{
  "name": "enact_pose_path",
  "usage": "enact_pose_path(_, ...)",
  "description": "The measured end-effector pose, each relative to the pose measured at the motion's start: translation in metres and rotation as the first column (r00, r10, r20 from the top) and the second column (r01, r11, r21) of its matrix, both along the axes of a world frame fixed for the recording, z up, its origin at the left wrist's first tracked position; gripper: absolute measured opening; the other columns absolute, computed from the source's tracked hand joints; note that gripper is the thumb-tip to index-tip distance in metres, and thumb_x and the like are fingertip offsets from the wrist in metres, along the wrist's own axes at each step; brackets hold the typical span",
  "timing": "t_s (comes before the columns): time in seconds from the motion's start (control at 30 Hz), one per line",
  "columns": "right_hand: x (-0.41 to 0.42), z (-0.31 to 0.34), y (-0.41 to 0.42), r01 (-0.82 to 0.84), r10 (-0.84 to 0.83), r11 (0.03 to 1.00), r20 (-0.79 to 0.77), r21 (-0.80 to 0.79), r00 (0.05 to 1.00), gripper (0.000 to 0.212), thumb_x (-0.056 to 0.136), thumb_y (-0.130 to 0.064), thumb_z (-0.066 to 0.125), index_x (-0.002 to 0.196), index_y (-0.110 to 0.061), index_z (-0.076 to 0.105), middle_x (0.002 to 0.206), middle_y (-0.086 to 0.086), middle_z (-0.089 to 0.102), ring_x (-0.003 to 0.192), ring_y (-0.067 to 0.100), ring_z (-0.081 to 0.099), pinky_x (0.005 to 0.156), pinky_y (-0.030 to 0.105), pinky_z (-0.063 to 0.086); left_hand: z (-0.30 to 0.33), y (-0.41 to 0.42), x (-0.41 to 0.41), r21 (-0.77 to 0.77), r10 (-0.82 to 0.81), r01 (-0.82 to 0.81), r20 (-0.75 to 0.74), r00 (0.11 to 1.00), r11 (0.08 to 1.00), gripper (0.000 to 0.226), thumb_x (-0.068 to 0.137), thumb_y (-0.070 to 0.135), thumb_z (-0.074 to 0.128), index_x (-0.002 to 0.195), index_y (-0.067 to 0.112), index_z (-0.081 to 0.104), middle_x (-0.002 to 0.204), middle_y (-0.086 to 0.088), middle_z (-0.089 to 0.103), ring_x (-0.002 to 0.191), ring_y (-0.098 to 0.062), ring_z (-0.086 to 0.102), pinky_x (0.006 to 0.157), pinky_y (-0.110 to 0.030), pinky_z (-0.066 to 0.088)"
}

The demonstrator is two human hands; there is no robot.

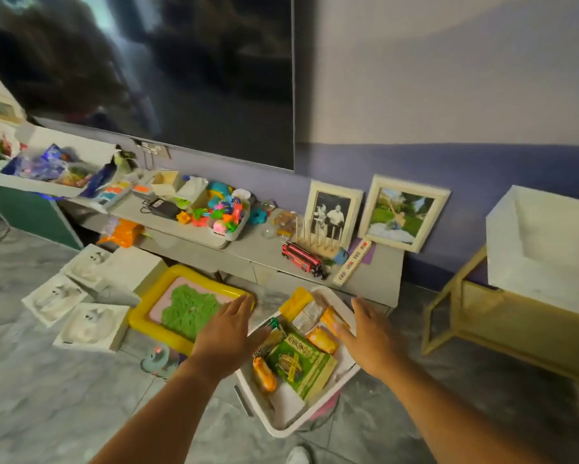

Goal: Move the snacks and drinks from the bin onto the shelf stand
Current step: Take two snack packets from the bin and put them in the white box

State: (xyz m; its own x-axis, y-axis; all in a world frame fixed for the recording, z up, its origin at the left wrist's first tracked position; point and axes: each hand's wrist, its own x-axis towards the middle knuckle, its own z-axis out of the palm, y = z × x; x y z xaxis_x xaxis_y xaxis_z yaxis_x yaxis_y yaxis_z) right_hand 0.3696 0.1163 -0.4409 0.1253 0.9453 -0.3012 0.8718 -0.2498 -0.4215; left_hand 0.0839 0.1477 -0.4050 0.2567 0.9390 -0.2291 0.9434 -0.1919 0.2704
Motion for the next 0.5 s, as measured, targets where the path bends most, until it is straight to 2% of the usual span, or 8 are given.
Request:
enact_pose_path(0.13,-0.022,-0.041,0.011,0.099,-0.1,0.994,-0.028,-0.039,0.995,0.068,0.095,-0.061,0.052,0.15,-0.025,0.033,0.148,0.001,0.05,0.131,0.024,0.052,0.099,0.043,0.052,-0.05,0.036,-0.019,-0.117,-0.049,0.044,-0.039,0.998,0.992,0.089,0.085,0.07,0.046,0.155,0.018,0.028,0.156,-0.004,0.039,0.142,-0.026,0.038,0.11,-0.041,0.041)
enact_pose_path(0.2,-0.034,-0.062,0.01,0.154,-0.162,0.982,-0.065,-0.106,0.985,0.065,0.092,-0.059,0.056,0.146,-0.027,0.037,0.144,-0.003,0.052,0.127,0.023,0.055,0.094,0.044,0.054,-0.077,0.048,-0.026,-0.151,-0.082,0.073,-0.059,0.995,0.986,0.08,0.09,0.057,0.059,0.153,0.016,0.031,0.15,-0.006,0.044,0.137,-0.026,0.043,0.108,-0.041,0.043)
enact_pose_path(0.33,-0.055,-0.116,0.006,0.264,-0.29,0.935,-0.083,-0.236,0.953,0.063,0.09,-0.057,0.059,0.141,-0.026,0.04,0.14,-0.002,0.052,0.123,0.023,0.056,0.094,0.045,0.054,-0.134,0.076,-0.029,-0.199,-0.173,0.156,-0.073,0.982,0.968,0.078,0.086,0.057,0.064,0.148,0.018,0.036,0.142,-0.004,0.05,0.13,-0.024,0.048,0.101,-0.039,0.048)
enact_pose_path(0.5,-0.077,-0.18,0.016,0.406,-0.434,0.862,-0.029,-0.303,0.9,0.066,0.087,-0.047,0.071,0.142,-0.025,0.042,0.136,-0.001,0.054,0.128,0.025,0.055,0.1,0.041,0.051,-0.203,0.1,-0.021,-0.242,-0.26,0.241,-0.05,0.964,0.94,0.076,0.084,0.056,0.064,0.145,0.019,0.038,0.136,-0.001,0.049,0.127,-0.022,0.049,0.097,-0.037,0.049)
